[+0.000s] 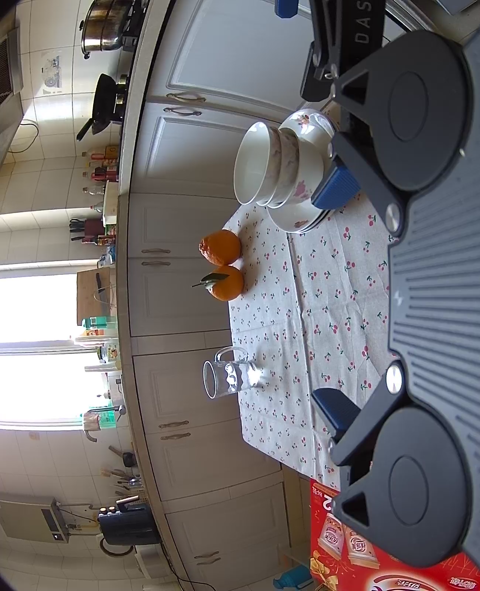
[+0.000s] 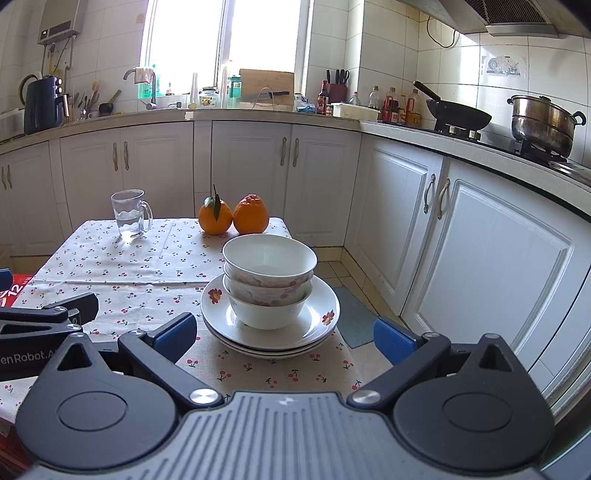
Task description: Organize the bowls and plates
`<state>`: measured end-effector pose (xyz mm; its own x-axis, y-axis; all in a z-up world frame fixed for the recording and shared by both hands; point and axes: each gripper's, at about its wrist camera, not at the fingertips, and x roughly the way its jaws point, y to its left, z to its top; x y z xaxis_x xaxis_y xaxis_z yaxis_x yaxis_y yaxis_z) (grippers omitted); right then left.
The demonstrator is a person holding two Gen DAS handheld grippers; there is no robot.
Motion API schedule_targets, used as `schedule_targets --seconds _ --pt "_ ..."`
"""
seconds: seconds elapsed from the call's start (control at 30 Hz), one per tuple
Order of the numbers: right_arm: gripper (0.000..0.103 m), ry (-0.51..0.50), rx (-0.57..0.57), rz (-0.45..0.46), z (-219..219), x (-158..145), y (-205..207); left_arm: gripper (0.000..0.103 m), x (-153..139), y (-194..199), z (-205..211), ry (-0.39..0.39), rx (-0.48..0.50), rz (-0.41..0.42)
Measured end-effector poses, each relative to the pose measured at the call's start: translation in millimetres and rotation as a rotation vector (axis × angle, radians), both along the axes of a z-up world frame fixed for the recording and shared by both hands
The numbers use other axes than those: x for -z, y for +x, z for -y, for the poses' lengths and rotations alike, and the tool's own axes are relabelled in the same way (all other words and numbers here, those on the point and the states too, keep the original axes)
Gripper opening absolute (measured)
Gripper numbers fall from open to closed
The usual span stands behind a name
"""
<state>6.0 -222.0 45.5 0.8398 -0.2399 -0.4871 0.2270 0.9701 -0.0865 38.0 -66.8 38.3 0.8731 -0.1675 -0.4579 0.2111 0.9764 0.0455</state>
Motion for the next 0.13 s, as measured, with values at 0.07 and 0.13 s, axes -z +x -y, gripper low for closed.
schedule_targets --seconds 0.07,0.13 --pt "0.103 -0.001 -0.002 -0.001 0.1 0.2 0.2 0.102 0.4 0.3 -0.7 0.002 0.0 0.0" --pt "0.103 -0.003 -0.003 -0.001 0.1 0.2 0.1 0.102 0.7 0.6 -1.0 0.001 0.0 -0.002"
